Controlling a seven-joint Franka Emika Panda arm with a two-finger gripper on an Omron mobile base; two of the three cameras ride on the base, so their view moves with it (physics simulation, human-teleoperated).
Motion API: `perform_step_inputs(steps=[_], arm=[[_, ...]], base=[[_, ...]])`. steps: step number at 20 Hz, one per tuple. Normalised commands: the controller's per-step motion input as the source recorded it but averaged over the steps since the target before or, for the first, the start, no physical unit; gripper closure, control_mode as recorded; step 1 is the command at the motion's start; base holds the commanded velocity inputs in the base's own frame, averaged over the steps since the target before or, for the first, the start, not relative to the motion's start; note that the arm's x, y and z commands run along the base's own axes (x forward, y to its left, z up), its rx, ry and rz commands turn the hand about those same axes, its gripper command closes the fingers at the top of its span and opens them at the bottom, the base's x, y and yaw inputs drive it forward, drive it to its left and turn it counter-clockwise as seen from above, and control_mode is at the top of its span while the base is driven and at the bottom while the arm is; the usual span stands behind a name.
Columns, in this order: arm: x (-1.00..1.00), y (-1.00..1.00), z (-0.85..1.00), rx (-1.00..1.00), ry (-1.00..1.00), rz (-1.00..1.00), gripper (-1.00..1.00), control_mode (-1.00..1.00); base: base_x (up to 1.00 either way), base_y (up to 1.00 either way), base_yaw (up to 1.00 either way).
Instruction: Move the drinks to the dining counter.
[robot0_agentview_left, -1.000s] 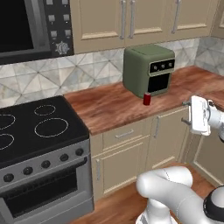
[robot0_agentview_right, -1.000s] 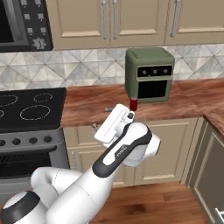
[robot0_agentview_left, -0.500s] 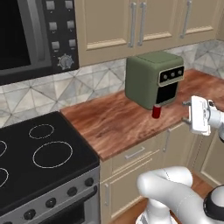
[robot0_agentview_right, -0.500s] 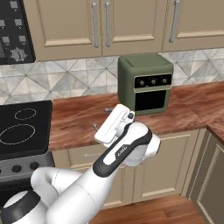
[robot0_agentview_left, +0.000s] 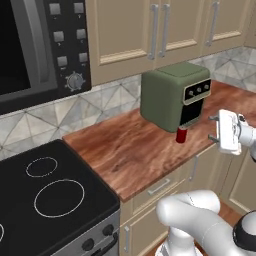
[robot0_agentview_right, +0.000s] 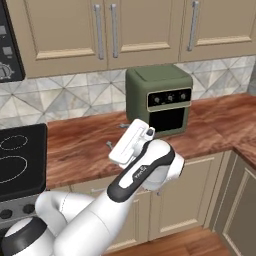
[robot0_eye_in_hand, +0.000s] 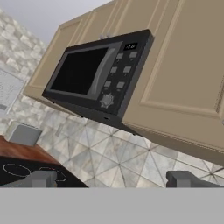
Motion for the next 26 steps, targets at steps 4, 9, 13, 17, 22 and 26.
perform_step_inputs(steps=[4,9,13,17,22,26], arm=[[0.0,0.0,0.0,0.0,0.0,0.0,-1.0,1.0],[0.0,0.0,0.0,0.0,0.0,0.0,-1.0,1.0],[0.0,0.0,0.0,0.0,0.0,0.0,-1.0,1.0],[0.0,0.0,0.0,0.0,0.0,0.0,-1.0,1.0],[0.0,0.0,0.0,0.0,0.0,0.0,-1.0,1.0],[0.0,0.0,0.0,0.0,0.0,0.0,-1.0,1.0]], base=[[0.73,0.0,-0.13],[0.95,0.0,-0.01],[1.0,0.0,0.09],[1.0,-0.01,0.18],[1.0,-0.01,0.22],[1.0,0.0,0.25]])
